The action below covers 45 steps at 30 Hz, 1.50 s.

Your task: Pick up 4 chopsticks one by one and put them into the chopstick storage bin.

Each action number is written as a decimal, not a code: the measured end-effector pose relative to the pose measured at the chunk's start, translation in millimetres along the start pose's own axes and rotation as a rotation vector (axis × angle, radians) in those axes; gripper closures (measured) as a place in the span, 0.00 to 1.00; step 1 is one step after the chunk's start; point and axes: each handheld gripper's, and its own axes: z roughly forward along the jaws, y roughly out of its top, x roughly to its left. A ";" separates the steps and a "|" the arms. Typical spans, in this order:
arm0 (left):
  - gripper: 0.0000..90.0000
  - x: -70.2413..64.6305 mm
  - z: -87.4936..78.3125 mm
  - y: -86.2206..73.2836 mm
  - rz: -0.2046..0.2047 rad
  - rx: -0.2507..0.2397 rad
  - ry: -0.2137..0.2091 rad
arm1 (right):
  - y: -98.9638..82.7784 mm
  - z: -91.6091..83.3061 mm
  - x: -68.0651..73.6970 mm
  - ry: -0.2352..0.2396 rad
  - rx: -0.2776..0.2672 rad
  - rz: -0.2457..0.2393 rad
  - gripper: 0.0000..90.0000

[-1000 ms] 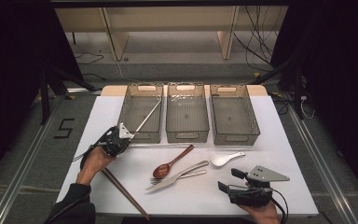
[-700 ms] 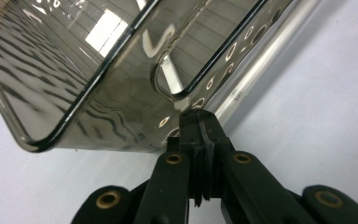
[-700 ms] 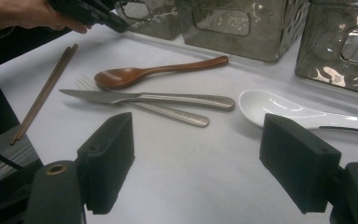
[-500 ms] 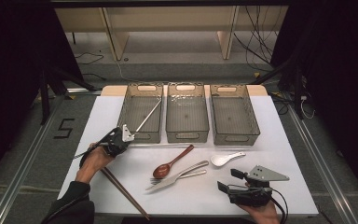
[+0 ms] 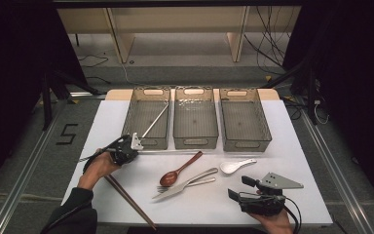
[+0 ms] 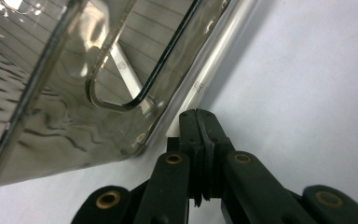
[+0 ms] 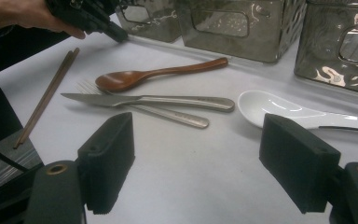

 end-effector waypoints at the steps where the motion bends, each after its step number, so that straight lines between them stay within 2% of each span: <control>1: 0.99 0.1 -1.4 0.2 0.001 -0.007 0.007 | 0.0 -0.1 -0.1 -0.001 -0.001 0.000 0.30; 3: 0.99 0.0 -3.3 0.7 0.017 -0.013 0.029 | -0.3 0.0 -0.5 0.000 0.003 0.004 0.30; 6: 0.99 1.4 -3.6 0.9 0.019 -0.027 0.073 | -0.1 0.2 -0.4 0.002 0.002 0.001 0.30; 8: 0.99 1.1 -3.9 1.1 0.048 -0.030 0.109 | -0.2 0.2 -0.2 0.002 0.002 0.002 0.30; 12: 0.99 -2.2 -0.6 1.4 0.109 -0.016 0.132 | -0.4 0.4 -0.3 0.007 0.003 0.009 0.30; 23: 0.99 -2.6 5.2 1.5 0.141 -0.010 0.124 | -0.6 0.8 -1.1 0.016 0.000 0.017 0.30; 27: 0.99 0.0 7.5 1.7 0.132 -0.005 0.128 | -0.5 0.8 -1.3 0.018 0.000 0.021 0.30; 33: 0.99 4.4 7.8 4.1 0.116 0.008 0.097 | -0.6 0.6 -1.5 0.018 0.000 0.024 0.30; 37: 0.99 8.8 8.3 5.3 0.075 0.019 0.046 | -0.5 0.7 -1.4 0.018 -0.001 0.020 0.30; 38: 0.99 9.2 8.7 5.6 0.083 0.031 0.021 | -0.5 0.6 -1.4 0.017 -0.001 0.019 0.30; 41: 0.99 5.6 8.1 6.7 0.108 0.040 0.008 | -0.5 0.4 -1.5 0.015 0.000 0.022 0.30; 42: 0.99 3.8 7.7 6.6 0.105 0.034 0.005 | -0.5 0.1 -1.6 0.015 -0.001 0.022 0.30; 44: 0.99 1.4 4.9 7.2 0.125 0.039 -0.016 | -0.6 0.0 -1.8 0.014 0.001 0.025 0.30; 45: 0.99 -1.1 3.8 7.2 0.115 0.023 -0.036 | -0.7 0.0 -1.9 0.013 0.001 0.025 0.30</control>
